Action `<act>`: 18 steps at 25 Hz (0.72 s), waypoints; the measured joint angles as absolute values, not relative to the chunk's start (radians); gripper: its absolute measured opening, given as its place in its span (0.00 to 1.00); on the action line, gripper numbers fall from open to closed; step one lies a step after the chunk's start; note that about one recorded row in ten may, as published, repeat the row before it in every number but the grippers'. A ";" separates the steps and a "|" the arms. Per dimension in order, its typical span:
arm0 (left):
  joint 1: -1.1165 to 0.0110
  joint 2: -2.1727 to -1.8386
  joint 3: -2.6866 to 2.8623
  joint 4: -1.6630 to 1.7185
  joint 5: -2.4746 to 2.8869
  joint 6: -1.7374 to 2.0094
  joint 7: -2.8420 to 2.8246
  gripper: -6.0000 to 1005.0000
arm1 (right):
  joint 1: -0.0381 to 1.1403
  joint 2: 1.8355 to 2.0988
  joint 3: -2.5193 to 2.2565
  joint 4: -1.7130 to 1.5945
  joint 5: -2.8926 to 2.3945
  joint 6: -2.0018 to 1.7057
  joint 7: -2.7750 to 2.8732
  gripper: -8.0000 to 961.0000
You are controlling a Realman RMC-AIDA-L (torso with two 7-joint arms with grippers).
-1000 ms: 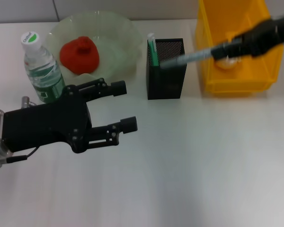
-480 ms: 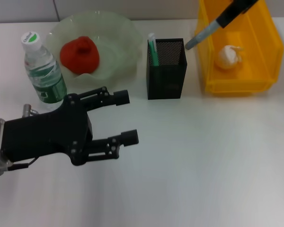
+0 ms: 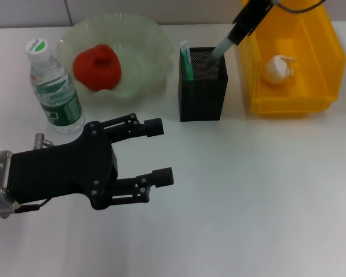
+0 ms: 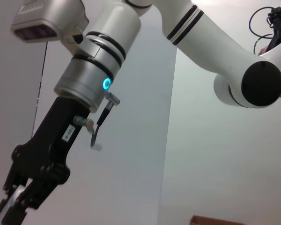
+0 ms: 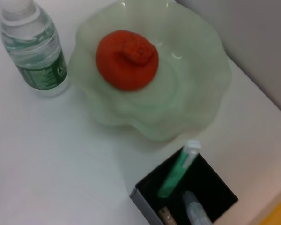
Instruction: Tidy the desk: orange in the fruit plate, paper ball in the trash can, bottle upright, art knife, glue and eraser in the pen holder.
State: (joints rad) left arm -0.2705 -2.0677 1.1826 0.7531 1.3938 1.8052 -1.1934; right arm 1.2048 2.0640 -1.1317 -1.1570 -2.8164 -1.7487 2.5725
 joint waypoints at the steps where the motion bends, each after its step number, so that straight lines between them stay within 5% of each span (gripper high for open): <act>1: -0.271 -2.068 1.183 0.753 1.394 1.805 -1.193 0.77 | 1.205 2.071 -1.132 -1.150 -2.821 -1.738 2.568 0.20; 18: -0.275 -2.069 1.178 0.747 1.390 1.802 -1.193 0.77 | 1.204 2.080 -1.170 -1.010 -2.825 -1.646 2.566 0.24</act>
State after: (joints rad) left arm -0.2747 -2.0693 1.1775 0.7465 1.3898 1.8017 -1.1934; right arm 1.2037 2.0801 -1.1704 -1.0098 -2.8251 -1.6464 2.5658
